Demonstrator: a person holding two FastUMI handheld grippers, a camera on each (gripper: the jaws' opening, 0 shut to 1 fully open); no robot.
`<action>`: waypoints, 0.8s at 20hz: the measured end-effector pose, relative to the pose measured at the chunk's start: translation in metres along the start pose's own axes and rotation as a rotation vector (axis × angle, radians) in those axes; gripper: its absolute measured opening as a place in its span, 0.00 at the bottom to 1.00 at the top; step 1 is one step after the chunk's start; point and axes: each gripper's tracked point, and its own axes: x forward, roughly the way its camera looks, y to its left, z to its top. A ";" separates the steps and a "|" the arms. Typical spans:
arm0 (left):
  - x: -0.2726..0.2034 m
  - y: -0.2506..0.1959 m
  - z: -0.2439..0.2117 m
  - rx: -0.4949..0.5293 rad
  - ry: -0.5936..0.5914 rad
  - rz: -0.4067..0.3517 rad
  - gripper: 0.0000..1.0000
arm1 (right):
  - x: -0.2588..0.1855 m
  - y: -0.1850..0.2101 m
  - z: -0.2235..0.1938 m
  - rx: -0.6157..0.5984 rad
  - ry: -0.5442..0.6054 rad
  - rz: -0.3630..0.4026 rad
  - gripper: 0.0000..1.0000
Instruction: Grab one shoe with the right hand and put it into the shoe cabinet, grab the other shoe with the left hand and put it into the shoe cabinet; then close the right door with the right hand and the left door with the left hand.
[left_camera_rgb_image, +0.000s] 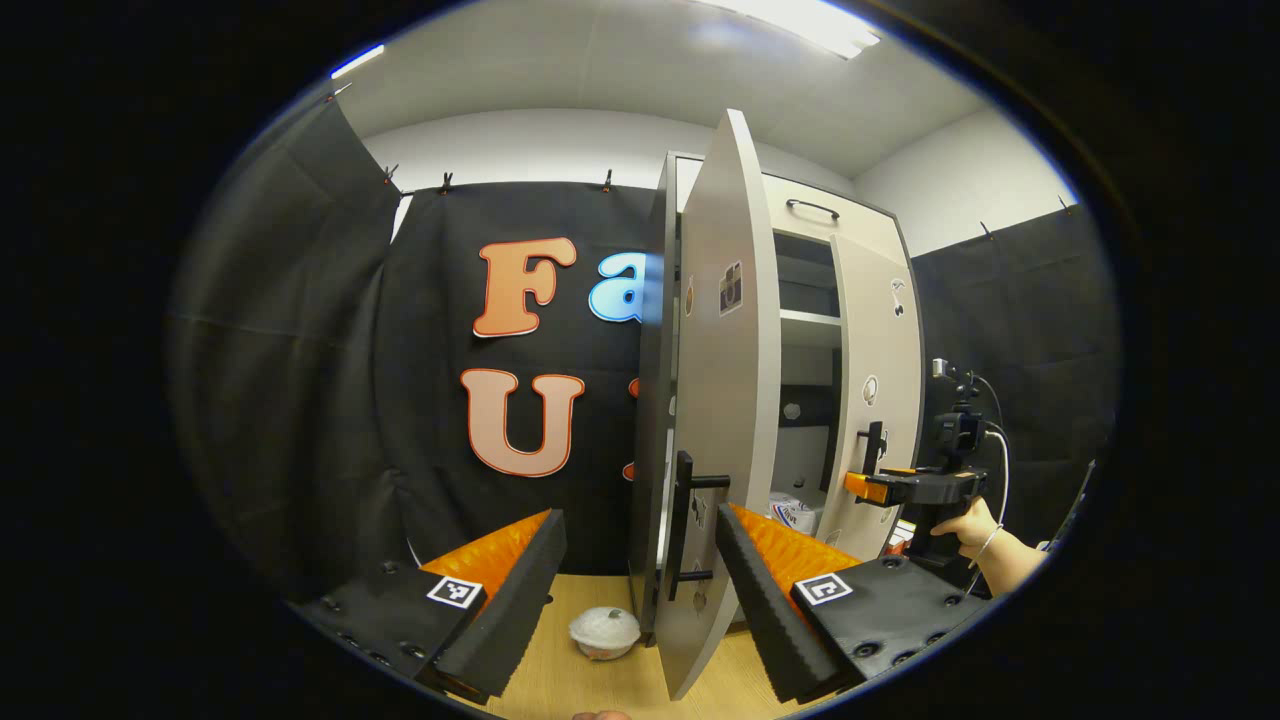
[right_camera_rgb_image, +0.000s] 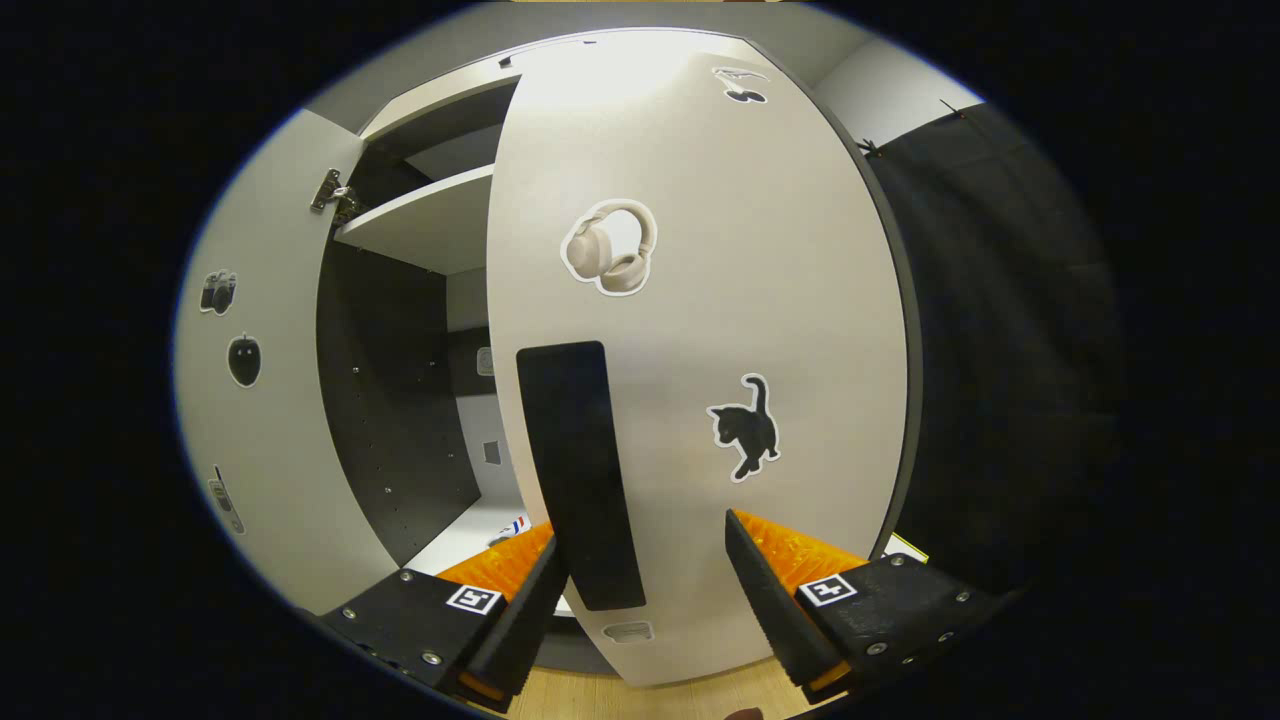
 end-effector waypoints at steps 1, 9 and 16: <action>0.002 0.001 -0.002 -0.003 0.005 0.000 0.96 | 0.003 0.000 0.000 0.001 0.000 -0.004 0.93; 0.015 -0.001 -0.005 -0.040 0.013 -0.056 0.98 | 0.015 0.002 0.001 -0.047 -0.001 -0.039 0.93; 0.035 -0.003 -0.019 -0.029 0.036 -0.091 0.98 | -0.029 0.008 0.024 -0.054 -0.053 -0.034 0.93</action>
